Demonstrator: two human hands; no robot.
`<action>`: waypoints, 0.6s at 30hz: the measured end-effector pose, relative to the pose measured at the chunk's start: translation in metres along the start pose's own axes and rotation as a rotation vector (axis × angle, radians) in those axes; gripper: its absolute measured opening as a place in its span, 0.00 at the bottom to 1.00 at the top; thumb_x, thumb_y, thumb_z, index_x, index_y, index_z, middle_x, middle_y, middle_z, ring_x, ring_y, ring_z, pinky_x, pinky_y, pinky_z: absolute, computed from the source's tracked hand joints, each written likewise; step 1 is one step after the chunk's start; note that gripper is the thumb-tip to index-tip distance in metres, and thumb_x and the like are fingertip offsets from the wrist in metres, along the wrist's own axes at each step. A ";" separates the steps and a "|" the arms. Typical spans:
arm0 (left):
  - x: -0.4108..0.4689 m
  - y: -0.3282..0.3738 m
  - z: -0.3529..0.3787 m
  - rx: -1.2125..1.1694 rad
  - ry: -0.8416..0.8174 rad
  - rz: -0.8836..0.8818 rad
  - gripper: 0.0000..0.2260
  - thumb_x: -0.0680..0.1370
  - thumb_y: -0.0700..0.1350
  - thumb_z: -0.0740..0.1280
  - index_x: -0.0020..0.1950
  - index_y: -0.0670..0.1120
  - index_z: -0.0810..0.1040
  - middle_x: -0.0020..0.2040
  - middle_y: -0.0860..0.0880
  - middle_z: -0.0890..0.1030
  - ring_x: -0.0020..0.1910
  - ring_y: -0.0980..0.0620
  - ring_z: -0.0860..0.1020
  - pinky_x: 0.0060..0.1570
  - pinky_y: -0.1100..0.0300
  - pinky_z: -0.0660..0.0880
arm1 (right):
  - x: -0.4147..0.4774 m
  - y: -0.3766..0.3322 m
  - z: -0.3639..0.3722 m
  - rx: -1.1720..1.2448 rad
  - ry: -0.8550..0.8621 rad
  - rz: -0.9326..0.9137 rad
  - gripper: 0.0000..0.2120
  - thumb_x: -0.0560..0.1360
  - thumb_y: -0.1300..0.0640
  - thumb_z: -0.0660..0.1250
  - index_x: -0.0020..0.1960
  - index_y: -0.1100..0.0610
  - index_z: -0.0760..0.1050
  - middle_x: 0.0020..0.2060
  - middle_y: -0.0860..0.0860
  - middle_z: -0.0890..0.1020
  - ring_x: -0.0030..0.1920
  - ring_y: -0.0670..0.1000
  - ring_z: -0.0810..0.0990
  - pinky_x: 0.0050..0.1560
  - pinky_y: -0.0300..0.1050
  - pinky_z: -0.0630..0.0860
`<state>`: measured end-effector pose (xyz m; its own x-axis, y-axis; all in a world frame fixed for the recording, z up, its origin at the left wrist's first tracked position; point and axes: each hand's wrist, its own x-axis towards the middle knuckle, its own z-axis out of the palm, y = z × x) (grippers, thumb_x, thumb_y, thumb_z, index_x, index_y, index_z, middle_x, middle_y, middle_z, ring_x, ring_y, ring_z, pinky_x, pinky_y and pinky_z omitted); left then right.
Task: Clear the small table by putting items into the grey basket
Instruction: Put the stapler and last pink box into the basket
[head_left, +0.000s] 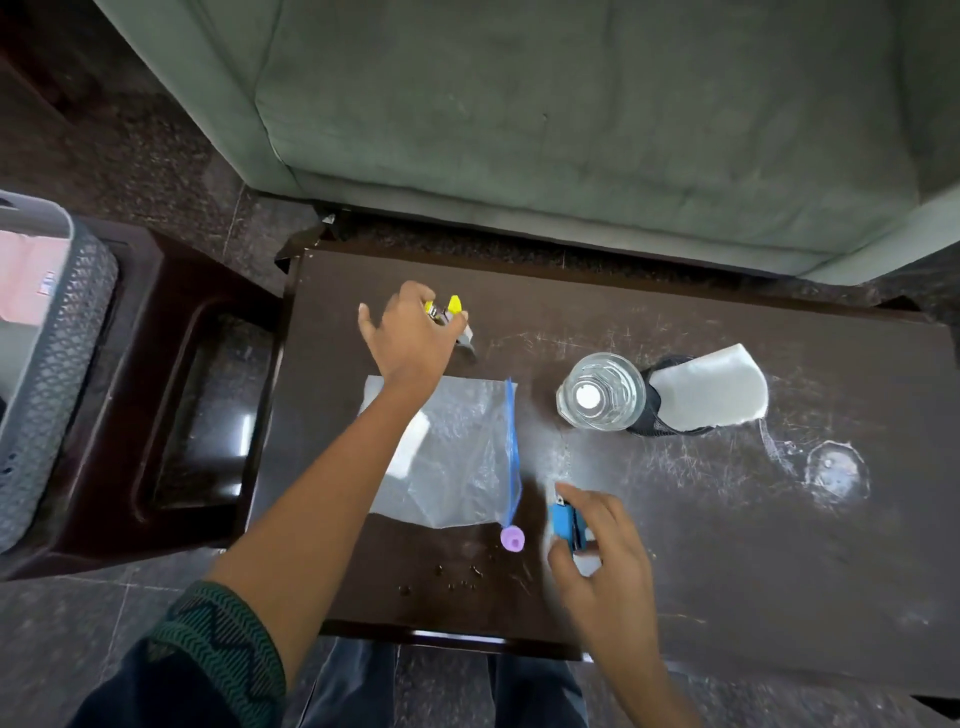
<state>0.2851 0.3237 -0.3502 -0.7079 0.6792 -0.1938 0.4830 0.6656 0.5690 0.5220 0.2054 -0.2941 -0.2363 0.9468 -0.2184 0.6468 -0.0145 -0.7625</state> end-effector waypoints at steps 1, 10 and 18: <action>0.000 0.001 -0.011 -0.063 0.033 -0.016 0.17 0.70 0.55 0.70 0.54 0.48 0.74 0.50 0.49 0.82 0.53 0.50 0.78 0.73 0.48 0.48 | 0.007 -0.014 0.002 0.068 -0.004 0.011 0.16 0.69 0.54 0.63 0.56 0.46 0.75 0.48 0.46 0.77 0.49 0.43 0.75 0.45 0.25 0.71; 0.005 -0.052 -0.181 -1.024 0.210 -0.304 0.14 0.71 0.39 0.72 0.55 0.43 0.77 0.40 0.47 0.80 0.41 0.51 0.78 0.53 0.55 0.77 | 0.093 -0.186 0.076 0.825 -0.296 0.259 0.08 0.65 0.66 0.62 0.43 0.58 0.73 0.36 0.55 0.73 0.30 0.52 0.73 0.32 0.44 0.76; -0.009 -0.135 -0.276 -1.114 0.271 -0.267 0.16 0.71 0.33 0.70 0.52 0.51 0.77 0.52 0.45 0.81 0.47 0.52 0.80 0.51 0.61 0.77 | 0.150 -0.312 0.187 -0.046 -0.755 -0.504 0.25 0.68 0.63 0.72 0.64 0.54 0.73 0.59 0.49 0.77 0.41 0.34 0.75 0.38 0.28 0.74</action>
<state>0.0837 0.1423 -0.2046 -0.8695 0.3820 -0.3130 -0.3194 0.0484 0.9464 0.1492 0.2919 -0.2023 -0.9009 0.3745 -0.2193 0.3628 0.3726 -0.8541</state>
